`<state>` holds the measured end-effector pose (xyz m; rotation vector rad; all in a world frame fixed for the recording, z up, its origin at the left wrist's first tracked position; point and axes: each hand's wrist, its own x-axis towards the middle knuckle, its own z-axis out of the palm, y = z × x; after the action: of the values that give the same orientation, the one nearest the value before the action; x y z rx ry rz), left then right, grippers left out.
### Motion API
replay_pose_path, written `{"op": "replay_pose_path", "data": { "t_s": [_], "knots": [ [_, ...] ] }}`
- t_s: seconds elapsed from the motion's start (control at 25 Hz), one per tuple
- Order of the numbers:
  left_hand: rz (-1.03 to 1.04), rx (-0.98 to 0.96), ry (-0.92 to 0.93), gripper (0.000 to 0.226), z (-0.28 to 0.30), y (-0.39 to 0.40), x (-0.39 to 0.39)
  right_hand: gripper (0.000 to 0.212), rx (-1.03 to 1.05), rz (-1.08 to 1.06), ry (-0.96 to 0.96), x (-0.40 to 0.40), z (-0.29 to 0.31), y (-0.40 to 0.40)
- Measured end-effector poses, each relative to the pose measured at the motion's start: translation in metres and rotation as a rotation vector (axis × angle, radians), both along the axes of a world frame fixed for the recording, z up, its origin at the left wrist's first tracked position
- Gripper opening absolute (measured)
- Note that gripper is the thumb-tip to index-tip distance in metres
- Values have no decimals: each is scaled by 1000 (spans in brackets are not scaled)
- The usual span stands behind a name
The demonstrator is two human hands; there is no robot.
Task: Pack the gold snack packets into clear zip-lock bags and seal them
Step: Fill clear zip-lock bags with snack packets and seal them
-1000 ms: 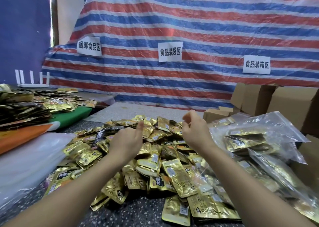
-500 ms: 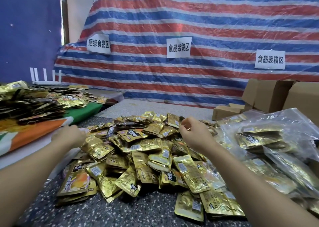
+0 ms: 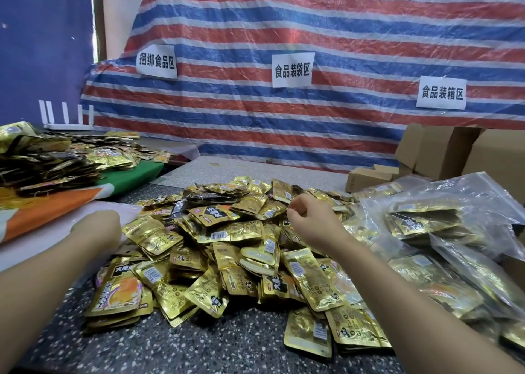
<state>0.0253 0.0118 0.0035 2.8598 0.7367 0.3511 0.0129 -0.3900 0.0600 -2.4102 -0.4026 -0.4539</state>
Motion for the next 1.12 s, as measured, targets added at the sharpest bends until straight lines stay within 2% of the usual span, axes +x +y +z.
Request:
{"op": "replay_pose_path", "data": {
  "t_s": [0.08, 0.16, 0.24, 0.36, 0.48, 0.52, 0.6, 0.68, 0.8, 0.96, 1.04, 1.12],
  "knots": [
    [26, -214, -157, 20, 4, 1, 0, 11, 7, -1, -1, -1, 0, 0],
    [22, -101, -120, 32, 7, 8, 2, 9, 9, -3, 2, -1, 0, -1],
    [-18, 4, -148, 27, 12, 6, 4, 10, 4, -4, 7, -1, -1, -2],
    [-48, 52, -299, 16, 30, -23, 4, 9, 21, -5, 3, 1, -1, -5],
    [-258, 74, -478, 12, 48, -77, -1, 11, 91, -5, 6, 1, -2, -3],
    [-347, 73, -536, 8, 52, -96, -3, 14, 136, -4, 25, 1, -2, -2],
    [-526, 56, -664, 22, 57, -139, -11, 25, 321, 1, 117, 1, -3, -1],
    [-699, 13, -774, 36, 56, -180, -25, 44, 638, 22, 271, -1, -3, -3],
    [-952, -73, -855, 39, 43, -231, -45, 72, 1030, 76, 471, -9, -2, -18],
    [-1139, -58, -862, 44, 10, -273, -54, 91, 1159, 43, 646, -16, -11, -42],
    [-1194, -65, -818, 46, -3, -280, -54, 88, 1166, -45, 678, -19, -17, -51],
    [-1240, -73, -747, 48, -9, -281, -51, 58, 1178, -95, 652, -21, -22, -59]
  ]
}}
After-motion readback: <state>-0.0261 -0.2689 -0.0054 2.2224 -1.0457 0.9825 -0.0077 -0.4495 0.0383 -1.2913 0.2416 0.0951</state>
